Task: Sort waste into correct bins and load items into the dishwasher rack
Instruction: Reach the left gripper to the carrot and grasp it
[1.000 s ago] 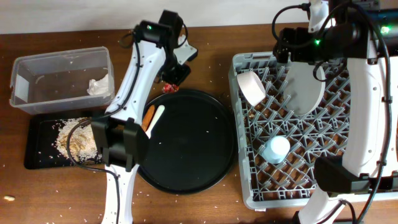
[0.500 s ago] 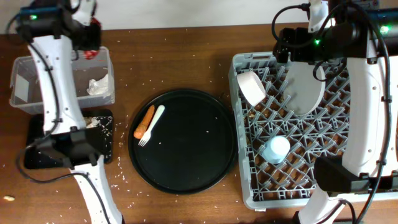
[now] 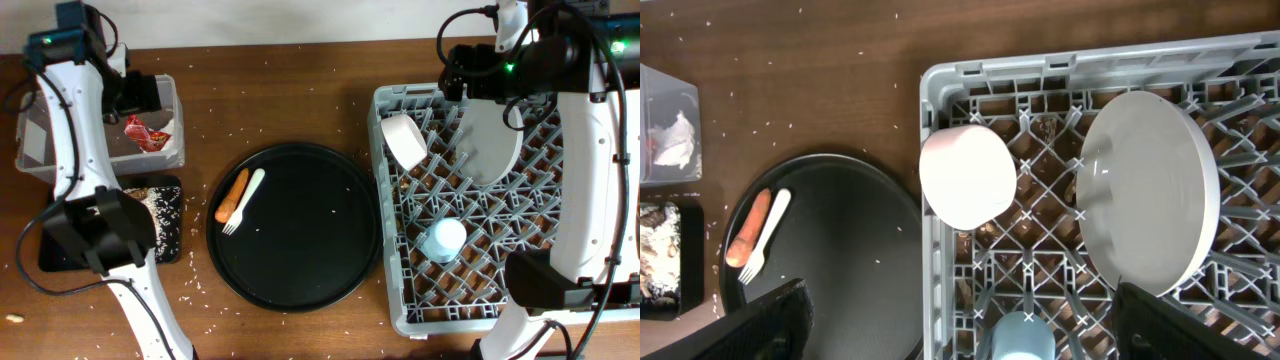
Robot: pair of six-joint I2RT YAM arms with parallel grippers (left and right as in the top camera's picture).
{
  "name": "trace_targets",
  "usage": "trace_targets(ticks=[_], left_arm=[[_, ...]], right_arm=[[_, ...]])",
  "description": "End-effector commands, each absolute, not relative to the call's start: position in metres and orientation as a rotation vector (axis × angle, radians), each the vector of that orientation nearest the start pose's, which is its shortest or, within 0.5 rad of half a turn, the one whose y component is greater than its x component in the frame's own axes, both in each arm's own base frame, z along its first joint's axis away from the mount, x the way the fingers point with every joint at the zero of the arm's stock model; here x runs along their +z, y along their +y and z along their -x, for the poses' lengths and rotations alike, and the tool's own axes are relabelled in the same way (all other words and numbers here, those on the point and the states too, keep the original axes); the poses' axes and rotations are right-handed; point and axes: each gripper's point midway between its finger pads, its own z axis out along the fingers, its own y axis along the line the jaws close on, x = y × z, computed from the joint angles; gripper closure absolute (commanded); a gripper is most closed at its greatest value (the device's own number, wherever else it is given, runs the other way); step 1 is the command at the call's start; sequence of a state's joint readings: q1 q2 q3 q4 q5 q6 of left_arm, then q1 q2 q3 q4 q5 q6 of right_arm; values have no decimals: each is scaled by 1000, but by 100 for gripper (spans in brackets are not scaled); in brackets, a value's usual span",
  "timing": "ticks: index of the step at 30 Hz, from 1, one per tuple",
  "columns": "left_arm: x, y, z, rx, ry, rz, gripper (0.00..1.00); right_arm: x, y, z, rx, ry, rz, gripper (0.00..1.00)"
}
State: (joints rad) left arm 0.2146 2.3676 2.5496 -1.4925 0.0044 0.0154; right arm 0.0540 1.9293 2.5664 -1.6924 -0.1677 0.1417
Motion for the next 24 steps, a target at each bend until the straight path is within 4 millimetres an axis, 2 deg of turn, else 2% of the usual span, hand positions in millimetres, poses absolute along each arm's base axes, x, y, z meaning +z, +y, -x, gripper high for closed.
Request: trace_targets(ticks=[1,3,4,6,8,10,12,13,14,15,16,17,18,20,22,23,24], left_arm=[[206,59,-491,-176,2793,-70,8],[216,29,-485,-234,2787,-184,9],[218,13,-484,-188,2786,-300,7],[223,1,-485,-176,2768,-336,5],[247,-4,-480,-162,2714,-351,5],[279,-5,-472,-145,2637,-352,5],[334,-9,-450,-129,2510,-357,4],[351,-13,-441,-139,2466,-364,4],[368,-19,-430,-166,2421,-376,4],[391,-39,-414,-290,2353,-407,4],[376,-65,-413,-342,2394,-481,4],[366,-73,-413,-332,2428,-505,4],[347,-82,-412,-294,2492,-540,4],[304,-96,-411,-192,2623,-618,4],[258,-115,-413,-212,2720,-656,4],[242,-118,-414,-215,2748,-667,4],[218,-117,-415,-209,2792,-671,4]], right_arm=[[342,51,-391,297,2636,-48,5],[342,51,-391,300,2636,-52,5],[343,54,-391,323,2635,-47,5],[343,57,-390,348,2635,-40,5],[343,57,-390,347,2635,-40,5],[343,57,-390,347,2635,-40,5],[343,57,-390,347,2635,-40,4],[343,57,-390,347,2635,-40,4],[343,57,-390,347,2635,-40,4],[343,57,-390,347,2635,-38,3],[343,57,-390,344,2635,-35,0],[343,56,-390,336,2635,-37,1],[343,55,-390,330,2635,-38,1],[343,55,-390,323,2635,-30,1],[342,55,-391,323,2636,-29,1],[342,55,-391,323,2636,-29,1],[342,55,-391,323,2636,-29,1]])
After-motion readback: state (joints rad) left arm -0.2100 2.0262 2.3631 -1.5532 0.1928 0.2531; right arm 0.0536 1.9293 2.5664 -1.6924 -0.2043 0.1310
